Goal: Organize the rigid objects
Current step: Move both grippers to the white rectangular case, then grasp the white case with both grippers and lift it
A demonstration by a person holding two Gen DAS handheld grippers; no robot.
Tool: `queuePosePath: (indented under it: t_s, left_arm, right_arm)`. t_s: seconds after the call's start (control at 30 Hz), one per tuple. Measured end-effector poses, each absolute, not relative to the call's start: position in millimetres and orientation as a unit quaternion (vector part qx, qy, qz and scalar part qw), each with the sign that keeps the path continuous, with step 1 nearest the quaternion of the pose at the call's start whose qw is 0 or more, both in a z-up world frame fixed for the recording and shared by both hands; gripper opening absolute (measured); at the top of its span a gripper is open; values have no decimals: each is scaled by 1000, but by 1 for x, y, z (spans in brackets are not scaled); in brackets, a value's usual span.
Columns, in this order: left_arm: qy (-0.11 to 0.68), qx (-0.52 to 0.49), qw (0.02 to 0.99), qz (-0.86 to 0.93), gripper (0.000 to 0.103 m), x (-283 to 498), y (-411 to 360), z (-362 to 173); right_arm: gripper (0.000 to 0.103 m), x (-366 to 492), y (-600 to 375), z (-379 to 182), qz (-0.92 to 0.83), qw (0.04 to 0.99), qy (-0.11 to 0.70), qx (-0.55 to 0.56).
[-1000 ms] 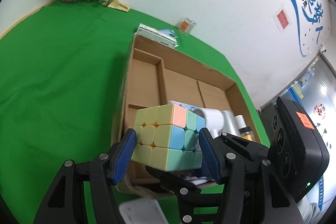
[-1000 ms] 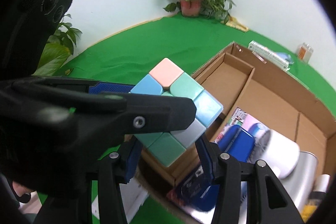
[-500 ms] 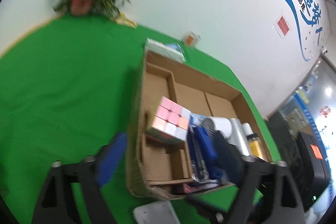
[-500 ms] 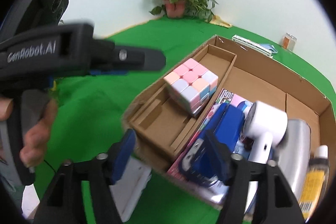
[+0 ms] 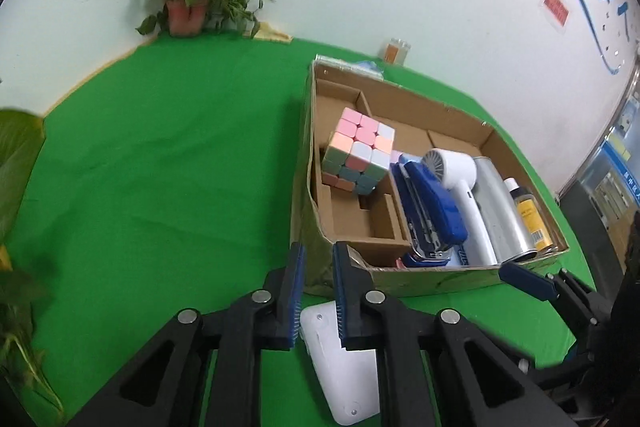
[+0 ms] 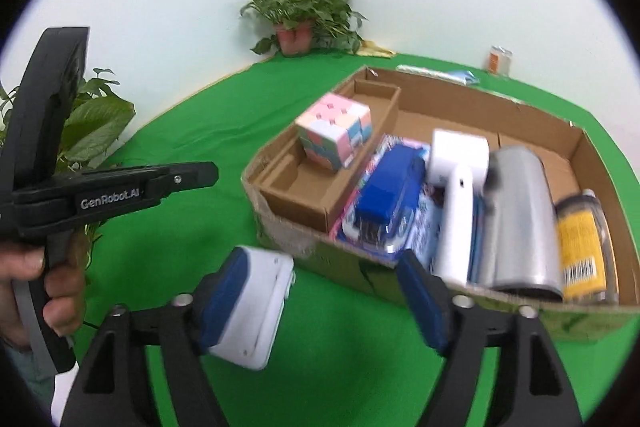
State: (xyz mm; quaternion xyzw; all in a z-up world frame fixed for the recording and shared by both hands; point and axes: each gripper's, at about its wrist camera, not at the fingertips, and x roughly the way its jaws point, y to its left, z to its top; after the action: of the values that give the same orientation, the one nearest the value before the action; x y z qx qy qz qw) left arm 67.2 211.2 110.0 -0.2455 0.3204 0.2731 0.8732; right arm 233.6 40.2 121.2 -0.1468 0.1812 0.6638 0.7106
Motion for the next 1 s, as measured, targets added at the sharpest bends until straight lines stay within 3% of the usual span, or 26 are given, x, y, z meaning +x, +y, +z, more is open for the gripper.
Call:
queuePosePath:
  t_s: [0.03, 0.07, 0.33, 0.5, 0.53, 0.63, 0.77, 1.0]
  left_arm:
    - [318, -246, 873, 277, 48, 66, 209, 107]
    - [322, -253, 869, 278, 99, 64, 208, 102]
    - [367, -396, 815, 209, 100, 62, 219, 34]
    - [390, -409, 808, 168, 87, 83, 207, 9]
    - [396, -420, 804, 141, 71, 90, 204, 4]
    - [408, -403, 809, 127, 69, 106, 187, -1]
    - [414, -403, 813, 77, 56, 133, 164, -13]
    - [416, -399, 816, 35, 54, 173, 128, -26]
  right_arm:
    - [88, 233, 38, 118, 668, 706, 186, -148]
    - [88, 233, 38, 113, 674, 697, 194, -149]
    - [88, 211, 42, 66, 725, 607, 273, -180]
    - [88, 204, 39, 60, 731, 595, 275, -187]
    - [88, 204, 38, 60, 731, 596, 275, -188]
    - [88, 209, 30, 61, 726, 605, 266, -188]
    - [88, 226, 25, 57, 711, 621, 271, -187]
    - [84, 252, 22, 49, 672, 659, 266, -206]
